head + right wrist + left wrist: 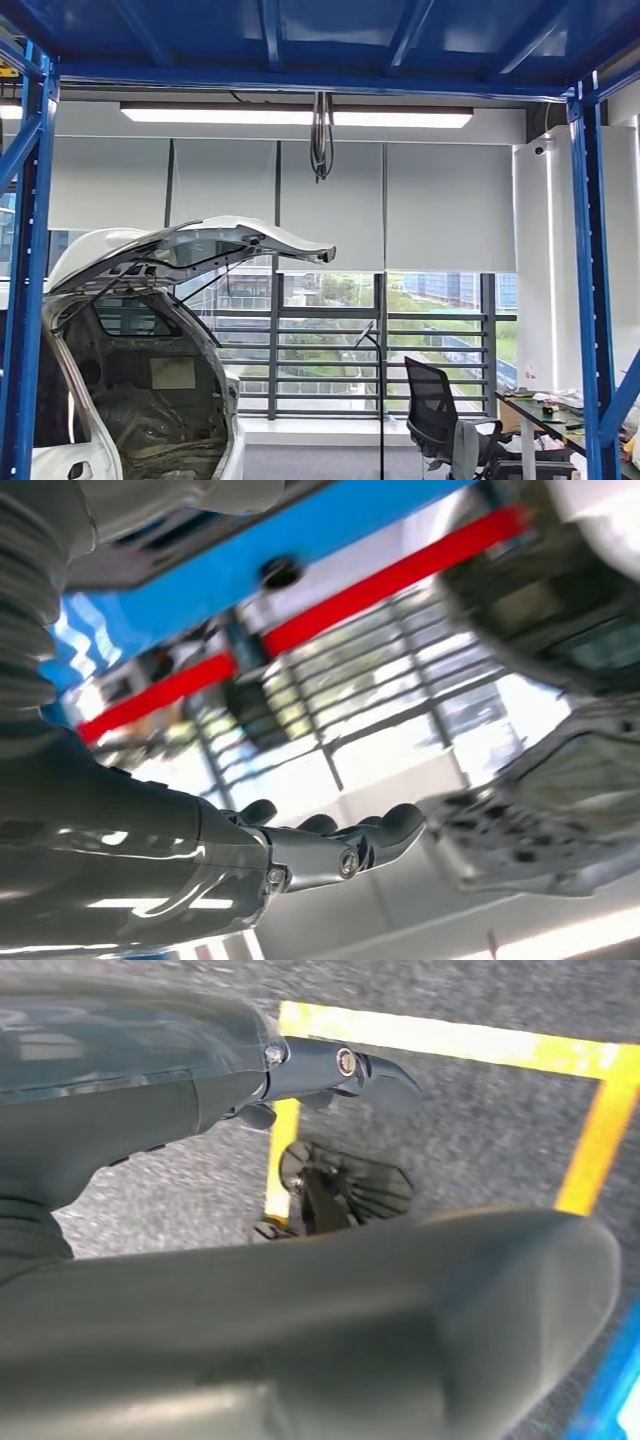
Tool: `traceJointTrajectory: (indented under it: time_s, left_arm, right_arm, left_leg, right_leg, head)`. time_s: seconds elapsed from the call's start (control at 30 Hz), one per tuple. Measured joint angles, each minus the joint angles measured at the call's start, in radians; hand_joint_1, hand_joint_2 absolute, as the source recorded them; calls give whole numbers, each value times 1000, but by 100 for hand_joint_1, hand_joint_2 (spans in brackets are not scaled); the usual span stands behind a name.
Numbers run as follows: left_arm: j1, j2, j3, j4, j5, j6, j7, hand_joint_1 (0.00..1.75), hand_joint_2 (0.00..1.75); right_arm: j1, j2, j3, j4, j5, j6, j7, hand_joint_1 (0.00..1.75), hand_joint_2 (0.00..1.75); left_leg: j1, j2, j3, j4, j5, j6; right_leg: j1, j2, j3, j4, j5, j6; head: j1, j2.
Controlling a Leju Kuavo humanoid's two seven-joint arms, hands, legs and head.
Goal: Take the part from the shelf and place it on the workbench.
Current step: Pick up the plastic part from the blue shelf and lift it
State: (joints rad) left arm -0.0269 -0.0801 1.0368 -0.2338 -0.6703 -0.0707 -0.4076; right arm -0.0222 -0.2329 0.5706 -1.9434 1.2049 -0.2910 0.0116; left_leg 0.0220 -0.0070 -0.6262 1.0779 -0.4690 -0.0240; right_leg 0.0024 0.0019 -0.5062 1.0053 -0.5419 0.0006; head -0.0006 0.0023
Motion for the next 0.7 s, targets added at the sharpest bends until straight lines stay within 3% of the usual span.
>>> traceJointTrajectory:
  time_s: [0.03,0.1,0.17,0.3,0.37,0.5,0.7]
  left_arm:
    - [-1,0,2,0,-1,0,-1,0,0]
    - [0,0,6,0,-5,1,-2,0,0]
    - [4,1,10,0,-10,4,-1,0,0]
    - [2,2,22,0,-20,6,0,0,0]
    - [1,3,25,0,-23,6,0,0,0]
    - [0,6,36,0,-33,6,-2,0,0]
    - [0,9,48,0,-47,3,-10,0,0]
  right_arm:
    - [9,0,-14,-1,27,2,18,0,175]
    - [29,-2,-44,-2,76,9,53,0,175]
    - [48,-6,-78,2,114,23,88,0,175]
    - [79,-9,-151,23,157,55,143,0,175]
    - [93,-9,-185,38,157,71,156,0,175]
    - [129,-9,-253,67,137,103,159,0,175]
    - [168,-8,-325,106,124,143,167,0,175]
  left_leg:
    - [-1,0,10,-23,3,5]
    - [-3,0,14,-34,-4,15]
    - [-5,-1,14,-36,-6,20]
    - [-7,-2,15,-36,-12,29]
    - [-9,-1,15,-35,-13,31]
    - [-13,-2,16,-35,-14,34]
    - [-12,-1,18,-35,-14,34]
  right_leg:
    - [1,0,2,2,-7,4]
    - [2,1,2,1,-10,1]
    - [2,0,5,-4,-9,-6]
    - [1,0,11,-14,-9,-6]
    - [0,0,12,-16,-9,0]
    - [-5,0,13,-18,-11,22]
    - [-4,0,14,-18,-11,24]
  head:
    - [0,0]
    - [-1,0]
    - [-1,0]
    - [-1,0]
    - [-1,0]
    - [-1,0]
    - [-1,0]
